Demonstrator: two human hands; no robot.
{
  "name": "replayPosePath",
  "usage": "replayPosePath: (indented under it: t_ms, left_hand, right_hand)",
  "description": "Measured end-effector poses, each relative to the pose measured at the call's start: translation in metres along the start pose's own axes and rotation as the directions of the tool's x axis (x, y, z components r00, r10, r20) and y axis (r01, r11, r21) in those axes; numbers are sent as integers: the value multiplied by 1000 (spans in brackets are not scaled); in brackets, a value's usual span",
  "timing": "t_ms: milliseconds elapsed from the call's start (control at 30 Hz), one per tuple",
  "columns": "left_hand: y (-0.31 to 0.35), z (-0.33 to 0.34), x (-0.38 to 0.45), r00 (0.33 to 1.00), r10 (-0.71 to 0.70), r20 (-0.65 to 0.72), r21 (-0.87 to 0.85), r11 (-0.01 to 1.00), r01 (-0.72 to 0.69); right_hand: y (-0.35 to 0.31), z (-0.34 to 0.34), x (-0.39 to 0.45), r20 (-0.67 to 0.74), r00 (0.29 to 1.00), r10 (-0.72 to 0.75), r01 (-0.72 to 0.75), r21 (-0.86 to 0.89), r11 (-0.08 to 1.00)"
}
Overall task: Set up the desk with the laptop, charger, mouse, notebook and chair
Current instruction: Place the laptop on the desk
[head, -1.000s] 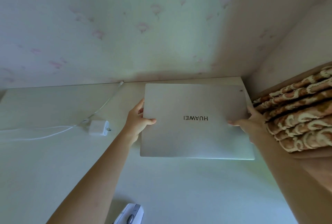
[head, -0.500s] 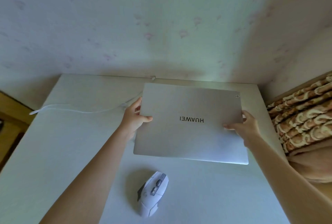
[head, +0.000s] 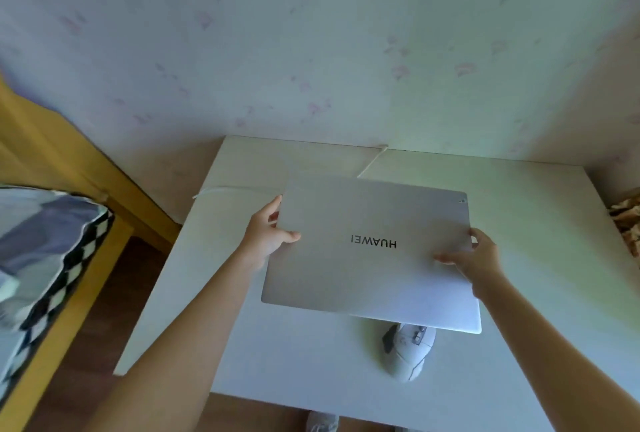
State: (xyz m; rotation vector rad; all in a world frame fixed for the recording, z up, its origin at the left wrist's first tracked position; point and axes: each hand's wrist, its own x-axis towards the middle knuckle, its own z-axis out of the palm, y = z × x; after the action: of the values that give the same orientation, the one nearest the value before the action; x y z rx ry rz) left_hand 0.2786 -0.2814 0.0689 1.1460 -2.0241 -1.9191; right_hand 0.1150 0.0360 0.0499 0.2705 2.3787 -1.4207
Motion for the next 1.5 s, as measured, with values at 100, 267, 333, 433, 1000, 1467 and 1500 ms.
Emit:
replayPosePath:
  t_ms: [100,267,333,433,1000,1467,1500]
  left_hand:
    - [-16,-40,-10,999,-31,-24,22,999,31]
    - [-44,-90,-27,994,-89,-66,48,995,93]
    - [-54,-105,-35,991,-104,-85,51,993,108]
    - [-67,-124,-44,986,-123,-109,50,990,128]
    - [-119,-186,-20,977,-190,-98,193,959,206]
    - [-127,-202,11,995,87,-53,689,725,-27]
    - [-125,-202,13,995,90,-41,734,678,-31]
  right_hand:
    - [4,33,-29,23,1000,2,-2,-13,1000]
    - [13,75,-64,82,997,5,-4,-16,1000]
    - [16,87,-74,105,994,-5,6,-11,1000]
    - [23,104,-87,131,991,-12,17,-34,999]
    - [53,179,-136,115,992,59,-46,-107,993]
    - [38,203,-141,-18,994,105,-104,-399,911]
    - [35,205,-143,-23,994,104,-102,-472,876]
